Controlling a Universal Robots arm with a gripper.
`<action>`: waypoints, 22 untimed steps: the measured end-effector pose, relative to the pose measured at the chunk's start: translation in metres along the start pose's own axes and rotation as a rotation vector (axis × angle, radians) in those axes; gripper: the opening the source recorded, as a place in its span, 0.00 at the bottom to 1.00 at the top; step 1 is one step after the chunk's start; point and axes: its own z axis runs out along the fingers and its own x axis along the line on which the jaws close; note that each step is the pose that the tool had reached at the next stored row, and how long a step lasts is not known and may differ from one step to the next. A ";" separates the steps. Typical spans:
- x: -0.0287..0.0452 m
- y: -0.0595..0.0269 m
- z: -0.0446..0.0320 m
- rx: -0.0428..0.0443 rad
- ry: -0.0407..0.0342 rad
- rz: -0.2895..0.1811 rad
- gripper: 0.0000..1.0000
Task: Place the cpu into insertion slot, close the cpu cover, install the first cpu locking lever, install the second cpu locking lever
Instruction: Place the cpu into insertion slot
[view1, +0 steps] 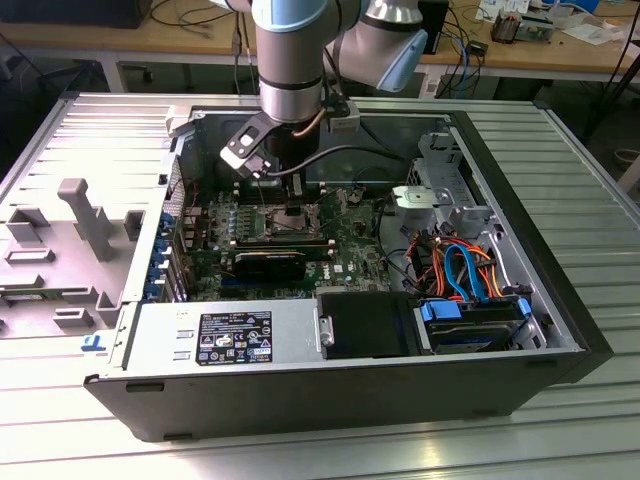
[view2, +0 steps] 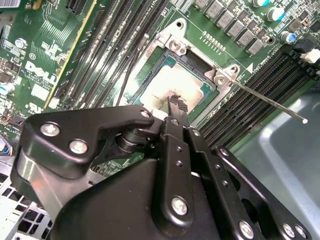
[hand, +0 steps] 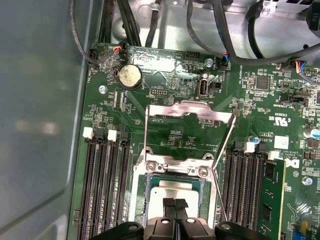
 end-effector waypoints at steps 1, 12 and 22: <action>0.0000 0.0000 -0.0009 0.0000 0.0000 0.000 0.11; -0.0003 0.0002 -0.0075 0.0001 -0.0001 0.000 0.11; -0.0008 0.0005 -0.0213 0.0000 -0.0001 0.000 0.11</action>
